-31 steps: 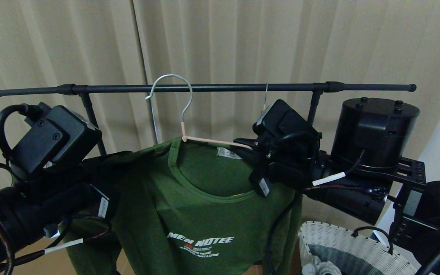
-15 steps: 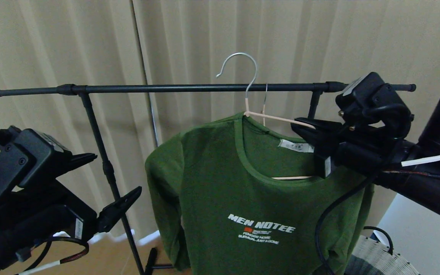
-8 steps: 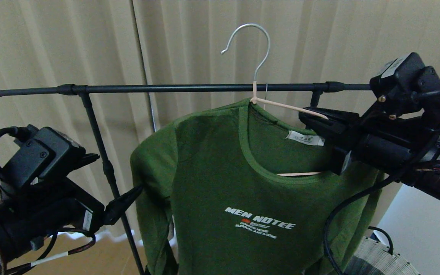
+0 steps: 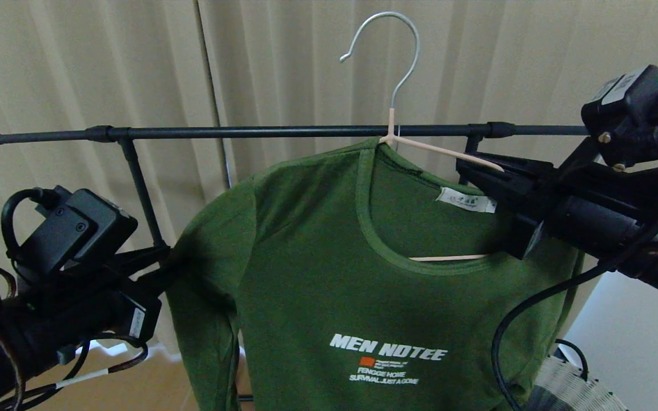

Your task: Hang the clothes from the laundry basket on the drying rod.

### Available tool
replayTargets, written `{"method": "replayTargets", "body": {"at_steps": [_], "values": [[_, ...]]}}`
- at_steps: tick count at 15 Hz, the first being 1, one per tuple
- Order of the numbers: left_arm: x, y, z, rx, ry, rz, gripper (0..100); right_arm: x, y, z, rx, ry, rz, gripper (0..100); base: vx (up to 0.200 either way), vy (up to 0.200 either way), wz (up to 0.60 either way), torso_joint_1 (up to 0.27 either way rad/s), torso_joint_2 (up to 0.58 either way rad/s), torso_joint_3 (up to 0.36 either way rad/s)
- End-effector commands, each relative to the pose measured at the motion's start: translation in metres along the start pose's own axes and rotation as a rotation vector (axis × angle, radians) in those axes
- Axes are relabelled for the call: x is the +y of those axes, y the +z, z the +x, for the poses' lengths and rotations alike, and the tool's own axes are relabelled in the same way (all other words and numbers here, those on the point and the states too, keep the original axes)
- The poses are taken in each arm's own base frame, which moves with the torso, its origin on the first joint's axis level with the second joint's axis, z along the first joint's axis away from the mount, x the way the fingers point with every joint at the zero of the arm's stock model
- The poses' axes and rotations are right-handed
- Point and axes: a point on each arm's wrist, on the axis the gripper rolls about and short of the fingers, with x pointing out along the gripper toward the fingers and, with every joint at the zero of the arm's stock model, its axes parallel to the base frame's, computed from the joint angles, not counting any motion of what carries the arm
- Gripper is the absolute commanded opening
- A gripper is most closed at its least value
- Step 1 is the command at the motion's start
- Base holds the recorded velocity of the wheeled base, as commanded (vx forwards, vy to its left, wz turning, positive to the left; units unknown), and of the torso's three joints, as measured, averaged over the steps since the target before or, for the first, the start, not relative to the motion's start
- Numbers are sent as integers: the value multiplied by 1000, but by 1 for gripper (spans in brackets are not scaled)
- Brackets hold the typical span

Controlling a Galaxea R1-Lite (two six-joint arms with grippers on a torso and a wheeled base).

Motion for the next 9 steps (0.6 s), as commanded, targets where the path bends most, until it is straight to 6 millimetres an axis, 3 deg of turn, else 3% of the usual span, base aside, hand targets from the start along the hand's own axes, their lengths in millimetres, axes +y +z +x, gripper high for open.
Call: {"method": "replayTargets", "body": {"at_steps": [1, 9], "values": [[0, -1, 0, 4, 4, -2, 0, 0, 0, 0, -1, -1, 0, 0, 0, 0, 0, 0, 0, 0], [34, -21, -12, 85, 200, 2, 0, -5, 0, -3, 9, -25, -1, 0, 0, 0, 0, 0, 0, 0]]}}
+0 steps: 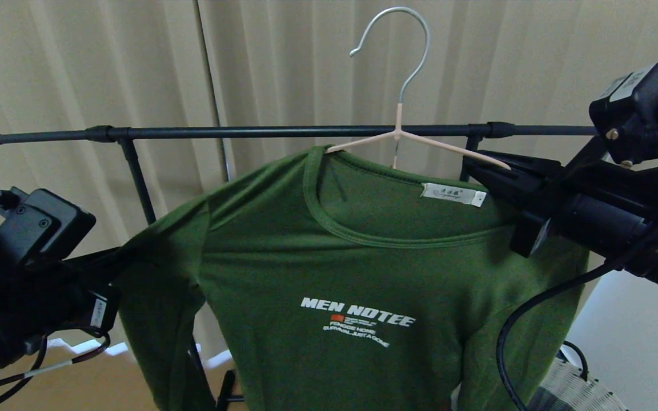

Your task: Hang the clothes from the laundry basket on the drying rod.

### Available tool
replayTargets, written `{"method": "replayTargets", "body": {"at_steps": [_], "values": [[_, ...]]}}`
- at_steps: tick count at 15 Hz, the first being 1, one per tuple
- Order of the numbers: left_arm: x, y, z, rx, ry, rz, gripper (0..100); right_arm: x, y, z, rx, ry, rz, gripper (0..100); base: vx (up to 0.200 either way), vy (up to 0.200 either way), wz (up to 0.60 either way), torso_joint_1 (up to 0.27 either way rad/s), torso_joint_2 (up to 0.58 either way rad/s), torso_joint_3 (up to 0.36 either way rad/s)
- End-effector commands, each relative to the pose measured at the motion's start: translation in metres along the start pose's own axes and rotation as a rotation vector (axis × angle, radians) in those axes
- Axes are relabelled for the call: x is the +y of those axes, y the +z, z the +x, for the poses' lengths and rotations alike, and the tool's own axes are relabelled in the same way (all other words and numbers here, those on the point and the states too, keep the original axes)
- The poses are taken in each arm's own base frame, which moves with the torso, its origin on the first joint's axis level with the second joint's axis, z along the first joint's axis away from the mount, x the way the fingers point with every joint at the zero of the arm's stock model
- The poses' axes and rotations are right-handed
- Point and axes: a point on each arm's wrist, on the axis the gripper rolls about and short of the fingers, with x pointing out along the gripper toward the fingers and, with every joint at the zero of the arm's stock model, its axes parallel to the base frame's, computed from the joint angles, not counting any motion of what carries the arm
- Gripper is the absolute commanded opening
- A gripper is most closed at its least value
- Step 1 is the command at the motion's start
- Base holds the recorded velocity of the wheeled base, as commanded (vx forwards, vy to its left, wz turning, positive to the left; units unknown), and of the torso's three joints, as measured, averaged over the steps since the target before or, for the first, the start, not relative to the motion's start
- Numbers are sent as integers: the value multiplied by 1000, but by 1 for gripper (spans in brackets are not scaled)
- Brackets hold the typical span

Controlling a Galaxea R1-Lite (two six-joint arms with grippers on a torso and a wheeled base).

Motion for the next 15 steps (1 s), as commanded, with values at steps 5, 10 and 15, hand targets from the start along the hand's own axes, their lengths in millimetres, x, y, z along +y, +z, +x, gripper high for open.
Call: {"method": "replayTargets", "body": {"at_steps": [5, 10, 15], "values": [[3, -2, -5, -3, 17, -10, 100, -1, 0, 0, 5, -4, -1, 0, 0, 0, 0, 0, 0, 0], [6, 5, -16, -108, -82, -56, 100, -3, -7, 2, 59, -15, -5, 0, 0, 0, 0, 0, 0, 0], [13, 12, -28, -185, -140, -222, 100, -17, -24, -1, 224, -74, -9, 0, 0, 0, 0, 0, 0, 0]]}}
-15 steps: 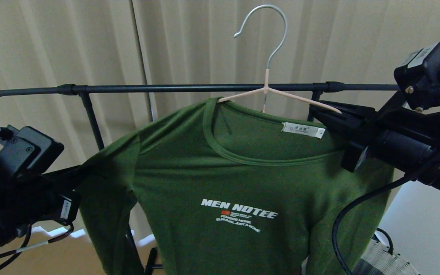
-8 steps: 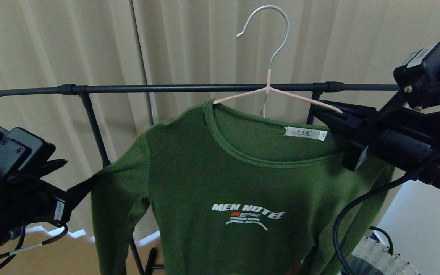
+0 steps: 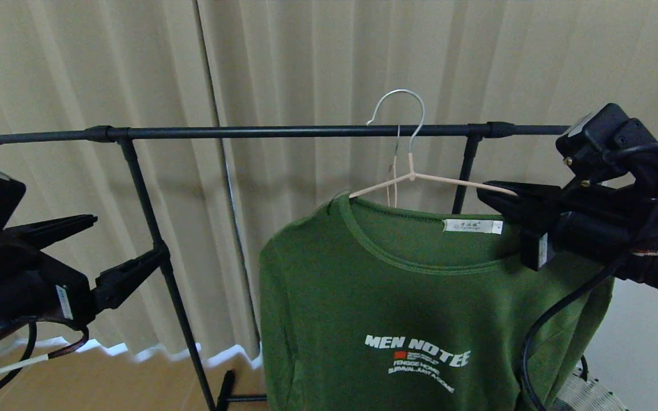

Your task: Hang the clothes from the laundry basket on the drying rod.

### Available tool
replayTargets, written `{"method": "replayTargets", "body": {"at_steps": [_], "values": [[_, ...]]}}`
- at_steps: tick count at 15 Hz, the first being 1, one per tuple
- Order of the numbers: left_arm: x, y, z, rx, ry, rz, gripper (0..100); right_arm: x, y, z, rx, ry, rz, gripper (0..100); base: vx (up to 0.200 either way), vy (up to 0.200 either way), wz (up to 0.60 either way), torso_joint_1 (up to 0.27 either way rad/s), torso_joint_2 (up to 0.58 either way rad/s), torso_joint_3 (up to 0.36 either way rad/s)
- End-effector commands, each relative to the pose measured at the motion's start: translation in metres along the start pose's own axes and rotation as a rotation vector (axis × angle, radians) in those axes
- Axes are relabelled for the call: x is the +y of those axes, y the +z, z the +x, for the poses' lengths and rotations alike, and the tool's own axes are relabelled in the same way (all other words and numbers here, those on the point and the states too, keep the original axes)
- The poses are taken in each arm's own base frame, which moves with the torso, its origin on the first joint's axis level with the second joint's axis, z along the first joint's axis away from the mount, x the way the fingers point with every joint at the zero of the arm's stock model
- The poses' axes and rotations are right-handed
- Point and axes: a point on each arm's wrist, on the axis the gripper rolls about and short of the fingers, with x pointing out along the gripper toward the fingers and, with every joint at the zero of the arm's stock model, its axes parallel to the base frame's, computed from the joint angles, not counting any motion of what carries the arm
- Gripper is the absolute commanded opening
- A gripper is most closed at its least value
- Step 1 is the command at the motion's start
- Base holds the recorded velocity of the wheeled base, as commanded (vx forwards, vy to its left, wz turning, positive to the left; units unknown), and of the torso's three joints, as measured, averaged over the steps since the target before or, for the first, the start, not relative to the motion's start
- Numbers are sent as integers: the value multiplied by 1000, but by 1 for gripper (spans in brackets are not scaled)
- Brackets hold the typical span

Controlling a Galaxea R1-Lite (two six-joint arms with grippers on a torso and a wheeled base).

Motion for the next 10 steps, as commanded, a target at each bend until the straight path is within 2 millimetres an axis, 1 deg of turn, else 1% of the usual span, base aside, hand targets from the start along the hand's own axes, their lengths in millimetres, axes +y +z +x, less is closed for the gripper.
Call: {"method": "replayTargets", "body": {"at_steps": [1, 3, 4, 5, 7, 8, 10], "values": [[2, -9, -9, 4, 4, -25, 100, -2, -3, 2, 28, -39, 0, 0, 0, 0, 0, 0, 0, 0], [3, -18, -11, 27, -3, -57, 100, -3, -5, 2, 45, -67, -2, 0, 0, 0, 0, 0, 0, 0], [1, -26, -13, 37, -19, -89, 100, -9, -7, 2, 66, -113, 0, 0, 0, 0, 0, 0, 0, 0], [0, -29, -13, 30, -31, -100, 100, -12, -8, 2, 86, -135, 0, 0, 0, 0, 0, 0, 0, 0], [0, -29, -12, -17, -35, -89, 100, -15, -8, -4, 125, -164, -3, 0, 0, 0, 0, 0, 0, 0], [-2, -33, -15, -27, -35, -86, 100, -15, -8, -9, 134, -167, -4, 0, 0, 0, 0, 0, 0, 0], [-4, -37, -18, -24, -43, -81, 100, -18, -11, -9, 145, -183, -2, 0, 0, 0, 0, 0, 0, 0]]}}
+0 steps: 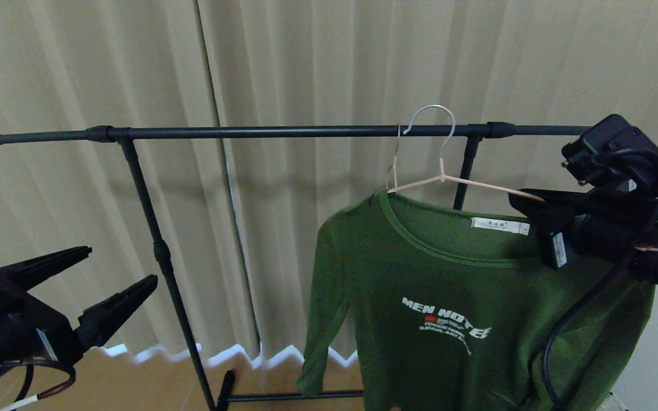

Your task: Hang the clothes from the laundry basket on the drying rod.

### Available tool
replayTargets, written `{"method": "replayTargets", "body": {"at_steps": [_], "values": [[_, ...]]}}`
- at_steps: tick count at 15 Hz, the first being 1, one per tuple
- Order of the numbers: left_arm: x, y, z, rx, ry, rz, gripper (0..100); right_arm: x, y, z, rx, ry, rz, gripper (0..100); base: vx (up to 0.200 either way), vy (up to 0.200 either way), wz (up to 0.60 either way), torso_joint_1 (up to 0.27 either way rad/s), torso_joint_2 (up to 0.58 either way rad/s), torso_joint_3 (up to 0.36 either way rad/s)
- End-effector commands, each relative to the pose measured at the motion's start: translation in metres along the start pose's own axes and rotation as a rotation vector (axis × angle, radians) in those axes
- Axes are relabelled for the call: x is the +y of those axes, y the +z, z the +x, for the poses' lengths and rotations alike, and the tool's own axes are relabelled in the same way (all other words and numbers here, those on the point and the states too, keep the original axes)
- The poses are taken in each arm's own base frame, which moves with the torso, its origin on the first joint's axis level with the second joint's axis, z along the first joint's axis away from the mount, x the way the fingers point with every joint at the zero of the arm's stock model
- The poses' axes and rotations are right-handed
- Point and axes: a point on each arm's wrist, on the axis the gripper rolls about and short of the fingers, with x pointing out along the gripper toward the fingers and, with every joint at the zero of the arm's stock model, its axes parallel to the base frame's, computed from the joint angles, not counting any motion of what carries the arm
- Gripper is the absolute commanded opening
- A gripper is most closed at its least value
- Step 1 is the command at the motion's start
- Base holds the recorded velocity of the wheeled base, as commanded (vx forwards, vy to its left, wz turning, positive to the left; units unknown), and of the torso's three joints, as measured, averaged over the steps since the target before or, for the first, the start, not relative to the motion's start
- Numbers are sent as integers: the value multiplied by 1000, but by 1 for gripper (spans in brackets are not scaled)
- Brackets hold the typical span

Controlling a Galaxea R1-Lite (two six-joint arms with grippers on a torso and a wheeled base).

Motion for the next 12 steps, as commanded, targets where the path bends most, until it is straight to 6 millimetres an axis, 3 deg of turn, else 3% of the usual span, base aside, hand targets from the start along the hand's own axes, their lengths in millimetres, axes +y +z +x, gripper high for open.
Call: {"method": "replayTargets", "body": {"at_steps": [1, 8, 12], "values": [[-3, -8, -3, 15, -10, 5, 100, -2, -1, -2, 3, -14, 4, 0, 0, 0, 0, 0, 0, 0], [-5, -7, -14, -23, -3, 14, 100, -1, -5, -5, 11, -13, 3, 0, 0, 0, 0, 0, 0, 0], [-5, -6, -14, -26, -3, 16, 100, -1, -6, -5, 13, -13, 2, 0, 0, 200, 0, -2, 5, 2]]}}
